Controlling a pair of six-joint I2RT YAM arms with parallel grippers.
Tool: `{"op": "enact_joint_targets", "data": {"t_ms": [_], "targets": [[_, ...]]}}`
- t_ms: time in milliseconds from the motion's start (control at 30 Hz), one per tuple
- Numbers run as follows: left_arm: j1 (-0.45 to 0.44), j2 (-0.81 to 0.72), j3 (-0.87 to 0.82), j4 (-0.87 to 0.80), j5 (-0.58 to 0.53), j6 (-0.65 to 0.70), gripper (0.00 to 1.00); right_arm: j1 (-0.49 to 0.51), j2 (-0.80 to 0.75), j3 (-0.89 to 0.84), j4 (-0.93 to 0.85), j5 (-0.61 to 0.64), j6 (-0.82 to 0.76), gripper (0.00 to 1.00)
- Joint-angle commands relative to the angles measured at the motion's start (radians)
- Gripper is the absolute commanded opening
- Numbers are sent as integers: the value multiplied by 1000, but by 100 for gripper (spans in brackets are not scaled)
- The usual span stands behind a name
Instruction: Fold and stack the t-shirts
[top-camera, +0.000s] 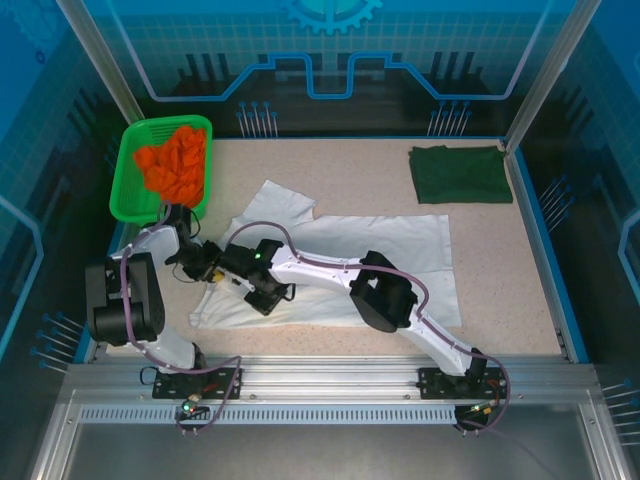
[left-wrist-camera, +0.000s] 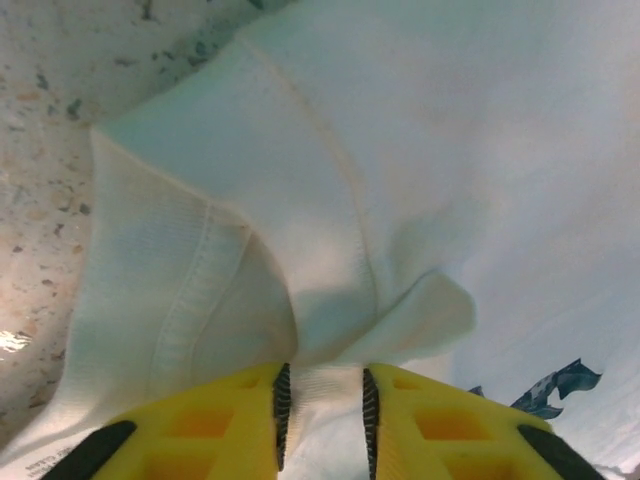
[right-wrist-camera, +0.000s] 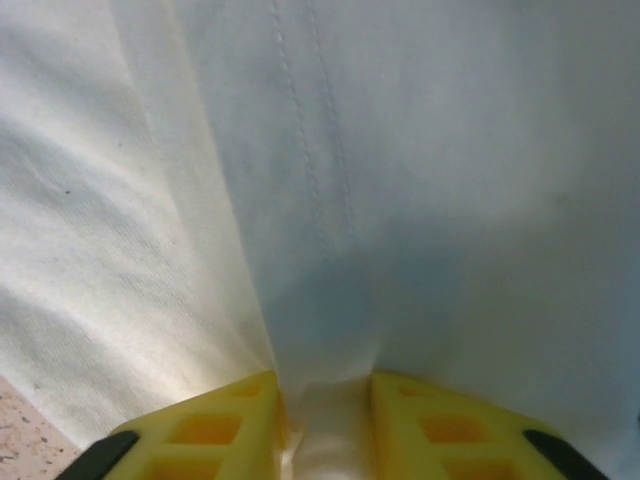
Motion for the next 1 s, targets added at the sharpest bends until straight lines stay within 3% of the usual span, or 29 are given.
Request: {"op": "enact_joint_targets", "data": {"t_ms": [0, 100, 233, 533, 667, 867, 900, 967], "targets": [[9, -36, -1, -26, 1, -2, 19, -4, -9, -29, -20, -12, 2, 20], [8, -50, 10, -40, 3, -2, 11, -25, -36, -46, -10, -51, 11, 14], [7, -65, 46, -67, 5, -6, 8, -66, -80, -61, 15, -127, 19, 8], [-8, -32, 165, -102, 29, -67, 6, -216, -118, -65, 70, -399, 98, 9], [-44, 48, 244, -130, -1, -81, 13, -288, -98, -62, 85, -486, 158, 15], [-105, 162, 376, -108, -7, -150, 15, -405, -55, -23, 125, -570, 328, 11], [-109, 170, 392, -95, 4, -162, 19, -425, -37, 7, 109, -567, 352, 12], [-121, 170, 425, -96, -4, -174, 34, -454, -2, 73, 51, -539, 389, 32]]}}
